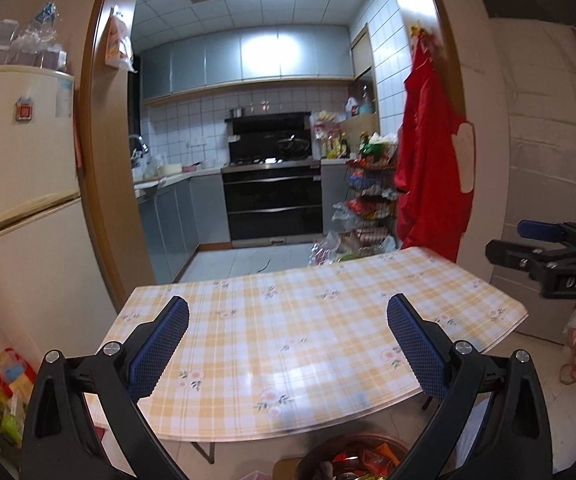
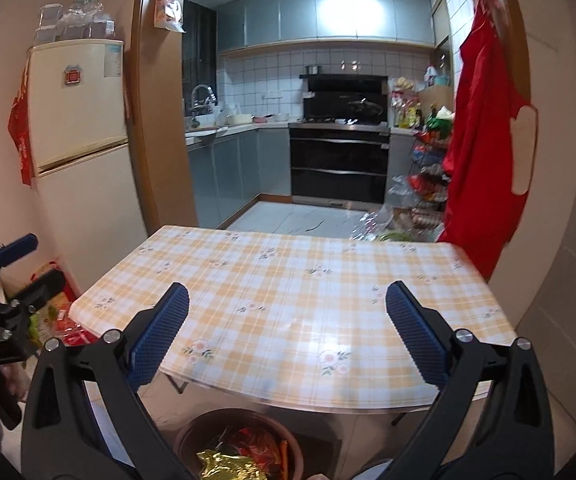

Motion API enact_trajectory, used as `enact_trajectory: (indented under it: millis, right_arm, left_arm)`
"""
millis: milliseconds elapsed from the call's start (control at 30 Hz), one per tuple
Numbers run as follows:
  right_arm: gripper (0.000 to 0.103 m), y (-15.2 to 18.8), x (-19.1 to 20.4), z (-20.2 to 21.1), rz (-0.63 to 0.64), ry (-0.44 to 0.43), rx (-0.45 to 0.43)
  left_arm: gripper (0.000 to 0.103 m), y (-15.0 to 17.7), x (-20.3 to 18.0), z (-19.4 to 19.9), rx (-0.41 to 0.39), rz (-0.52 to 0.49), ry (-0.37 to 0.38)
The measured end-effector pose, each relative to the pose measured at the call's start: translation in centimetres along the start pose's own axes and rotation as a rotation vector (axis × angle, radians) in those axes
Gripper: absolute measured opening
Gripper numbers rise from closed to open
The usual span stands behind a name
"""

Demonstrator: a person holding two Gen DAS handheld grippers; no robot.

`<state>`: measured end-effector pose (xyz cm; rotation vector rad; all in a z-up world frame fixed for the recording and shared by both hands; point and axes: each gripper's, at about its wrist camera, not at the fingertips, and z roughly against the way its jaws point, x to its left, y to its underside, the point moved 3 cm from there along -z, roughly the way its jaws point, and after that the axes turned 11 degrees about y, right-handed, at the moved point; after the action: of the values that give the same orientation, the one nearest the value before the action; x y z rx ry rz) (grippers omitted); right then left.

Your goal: Collect trash

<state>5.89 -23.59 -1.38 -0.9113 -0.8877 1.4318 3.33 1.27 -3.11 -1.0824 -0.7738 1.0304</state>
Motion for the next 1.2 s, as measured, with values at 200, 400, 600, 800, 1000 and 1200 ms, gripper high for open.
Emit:
enact_trajectory:
  millis: [200,400,600,800,1000,1200]
  right_arm:
    - [0.097,-0.4,-0.3,1.1,-0.007,0.019,-0.018]
    - [0.097,-0.5,-0.5,1.8,-0.002,0.020,-0.025]
    - [0.097,-0.5,-0.7,1.7,-0.006,0.023,-0.013]
    - [0.097,-0.4,-0.6,1.6,-0.006,0.034,-0.006]
    - [0.097,-0.3,-0.5,1.4,-0.004,0.043,0.002]
    - [0.097,-0.3,-0.7,1.1,0.000,0.054,0.008]
  left_arm:
    - [0.097,-1.3,-1.1,0.8,-0.024,-0.013,0.031]
    - [0.097,-1.6,-2.1,1.3,-0.040,-0.058,0.021]
    - [0.097,-1.7,-2.2,1.4,-0.040,-0.055,0.023]
    - [0.097,-1.6,-2.0,1.1,-0.025,-0.058,0.016]
    - [0.097,-1.5,-2.0,0.8,-0.017,-0.063,0.002]
    - [0.097,-1.2,-1.8,0.7,-0.010,-0.063,-0.011]
